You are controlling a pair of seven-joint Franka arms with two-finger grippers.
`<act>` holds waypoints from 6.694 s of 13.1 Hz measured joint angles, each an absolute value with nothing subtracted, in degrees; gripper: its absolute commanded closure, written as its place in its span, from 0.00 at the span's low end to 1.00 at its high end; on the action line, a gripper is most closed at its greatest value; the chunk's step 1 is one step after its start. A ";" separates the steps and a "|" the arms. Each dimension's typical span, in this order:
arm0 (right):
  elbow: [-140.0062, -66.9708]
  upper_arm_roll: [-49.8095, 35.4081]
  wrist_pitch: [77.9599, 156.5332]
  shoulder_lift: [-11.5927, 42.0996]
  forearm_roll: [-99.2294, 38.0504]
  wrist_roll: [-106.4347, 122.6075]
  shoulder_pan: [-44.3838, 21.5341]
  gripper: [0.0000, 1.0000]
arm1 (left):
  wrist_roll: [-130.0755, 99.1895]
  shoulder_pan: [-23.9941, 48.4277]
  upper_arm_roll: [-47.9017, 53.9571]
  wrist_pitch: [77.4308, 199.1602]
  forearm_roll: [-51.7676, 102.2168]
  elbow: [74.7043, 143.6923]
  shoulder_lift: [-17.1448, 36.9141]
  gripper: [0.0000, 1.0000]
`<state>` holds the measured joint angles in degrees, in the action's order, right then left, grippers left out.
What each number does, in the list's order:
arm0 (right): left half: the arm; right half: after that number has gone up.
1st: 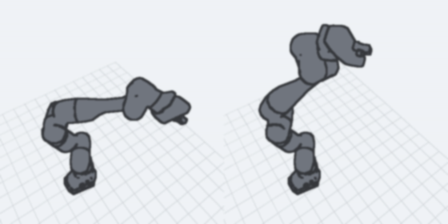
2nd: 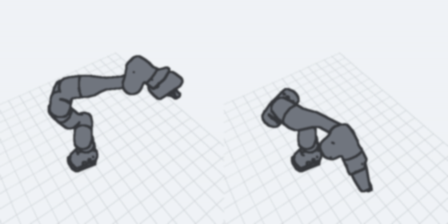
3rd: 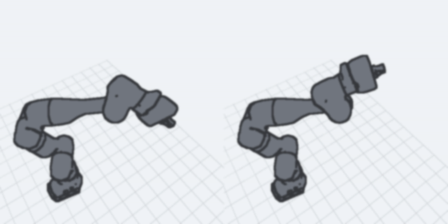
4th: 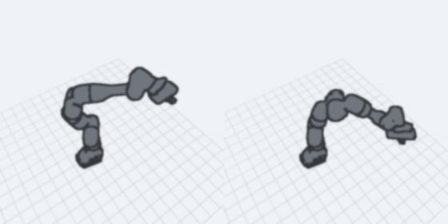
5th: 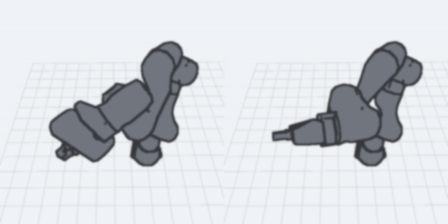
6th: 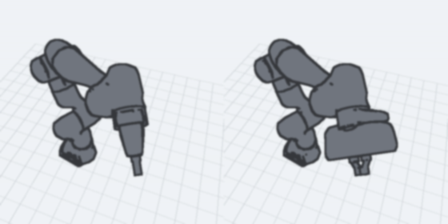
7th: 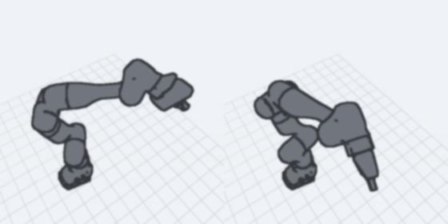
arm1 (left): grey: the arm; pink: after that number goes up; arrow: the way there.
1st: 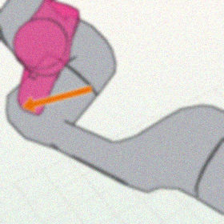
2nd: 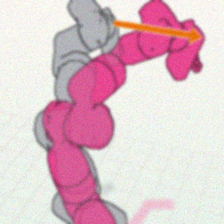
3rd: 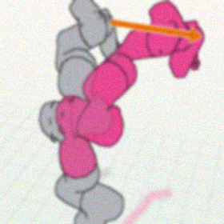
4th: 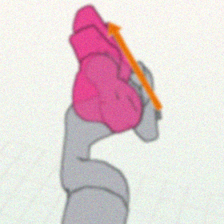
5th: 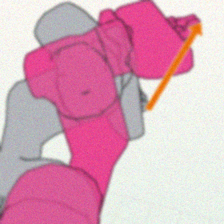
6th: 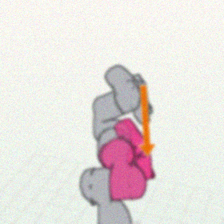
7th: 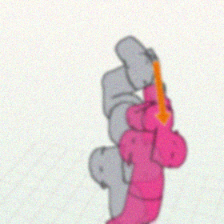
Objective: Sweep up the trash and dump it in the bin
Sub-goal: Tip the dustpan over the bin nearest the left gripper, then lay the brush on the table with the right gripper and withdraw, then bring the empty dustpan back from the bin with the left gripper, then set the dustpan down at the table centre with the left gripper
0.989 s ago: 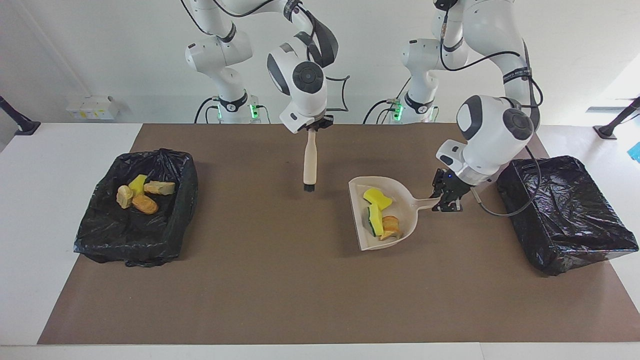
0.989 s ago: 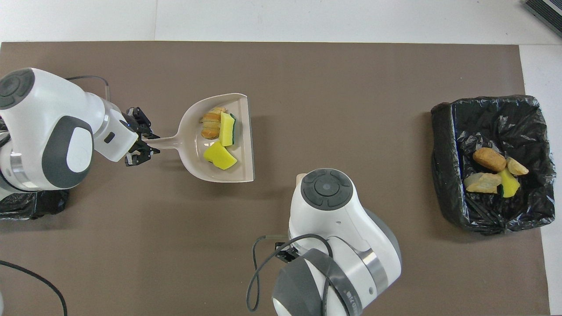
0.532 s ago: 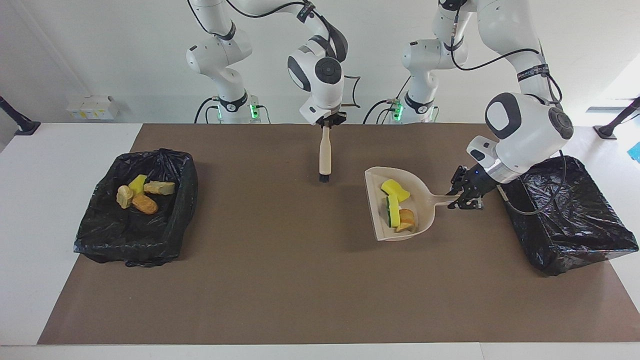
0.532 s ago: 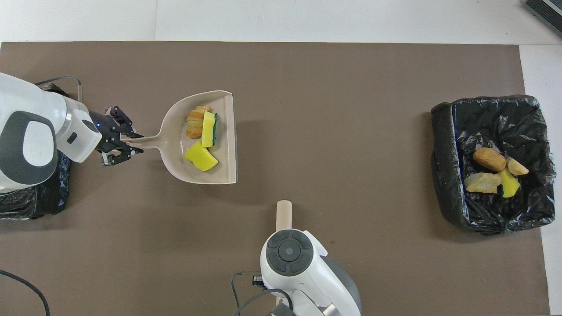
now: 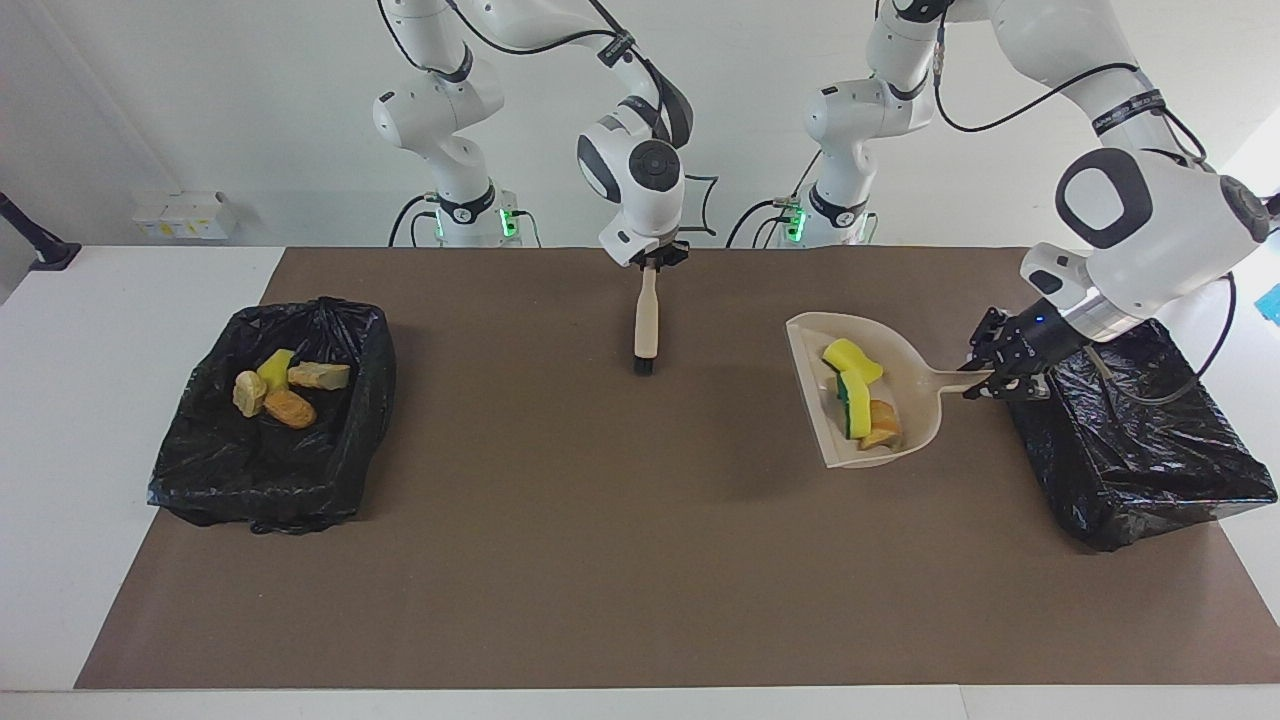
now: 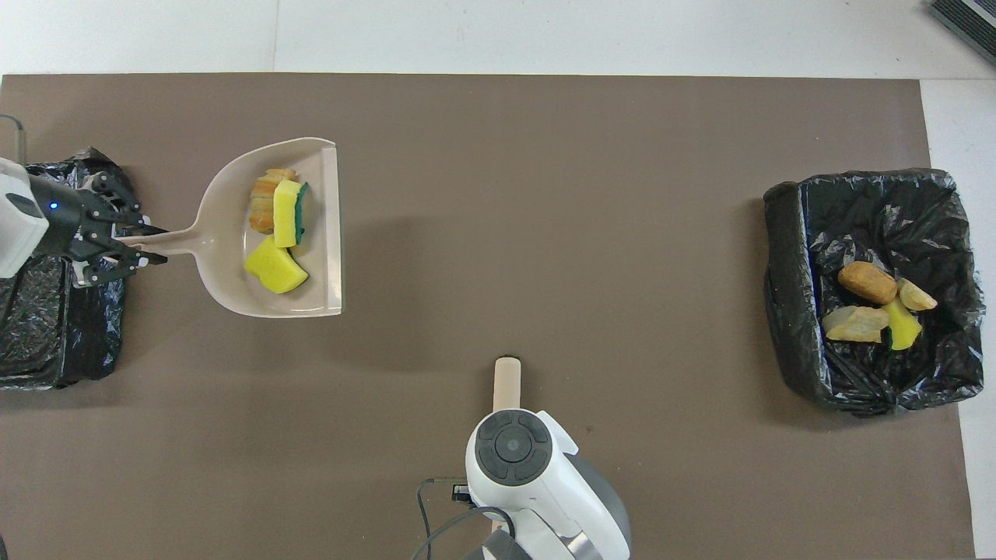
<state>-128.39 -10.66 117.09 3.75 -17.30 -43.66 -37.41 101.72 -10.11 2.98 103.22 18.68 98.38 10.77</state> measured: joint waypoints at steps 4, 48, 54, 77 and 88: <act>-128.23 -10.75 115.72 3.53 -16.60 -42.86 -38.18 0.96 | 111.18 -19.56 2.63 98.44 14.67 94.36 11.11 1.00; -92.06 -1.46 91.58 1.40 0.53 -6.60 -0.04 0.00 | 68.70 -8.05 4.02 100.14 -20.56 95.42 7.45 1.00; -92.06 -1.46 91.58 1.40 0.53 -6.60 -0.04 0.00 | 30.65 1.13 5.15 100.97 -7.66 100.54 7.63 1.00; -92.06 -1.46 91.58 1.40 0.53 -6.60 -0.04 0.00 | -34.71 32.64 2.47 119.60 5.27 92.67 22.43 0.00; -92.06 -1.46 91.58 1.40 0.53 -6.60 -0.04 0.00 | -10.30 16.09 -0.54 111.17 -0.84 89.22 19.11 0.00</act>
